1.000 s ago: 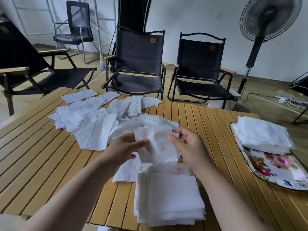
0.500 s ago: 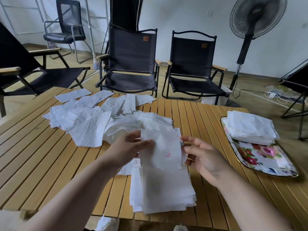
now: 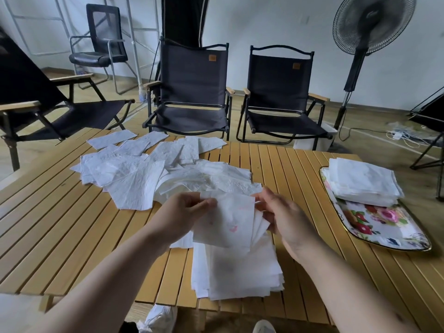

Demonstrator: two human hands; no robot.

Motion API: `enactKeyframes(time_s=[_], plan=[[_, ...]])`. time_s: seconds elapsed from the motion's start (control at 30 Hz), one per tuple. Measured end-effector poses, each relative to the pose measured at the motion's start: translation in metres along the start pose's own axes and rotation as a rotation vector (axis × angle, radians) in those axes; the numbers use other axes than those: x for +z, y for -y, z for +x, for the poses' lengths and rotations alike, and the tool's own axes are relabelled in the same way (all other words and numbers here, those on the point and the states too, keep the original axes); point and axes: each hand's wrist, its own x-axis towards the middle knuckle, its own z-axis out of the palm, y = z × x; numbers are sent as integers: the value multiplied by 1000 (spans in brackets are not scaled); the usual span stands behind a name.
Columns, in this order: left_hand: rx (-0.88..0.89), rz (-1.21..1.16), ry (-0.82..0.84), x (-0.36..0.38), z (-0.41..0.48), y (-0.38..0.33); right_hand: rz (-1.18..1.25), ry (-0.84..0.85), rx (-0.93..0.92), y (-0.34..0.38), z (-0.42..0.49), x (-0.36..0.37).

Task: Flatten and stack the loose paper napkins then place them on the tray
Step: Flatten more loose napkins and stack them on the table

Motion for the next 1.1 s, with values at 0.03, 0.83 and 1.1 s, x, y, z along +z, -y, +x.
enactKeyframes(time_s=[0.03,0.83,1.1], plan=[[-3,-10,0,1,-1,0,7,32,8,1,0,-1],[-300,-239,280,7,-3,-4,-124,130,-120,10,-6,-6],[-261,-190,155,7,0,-4,28,31,-18,9,-3,-8]])
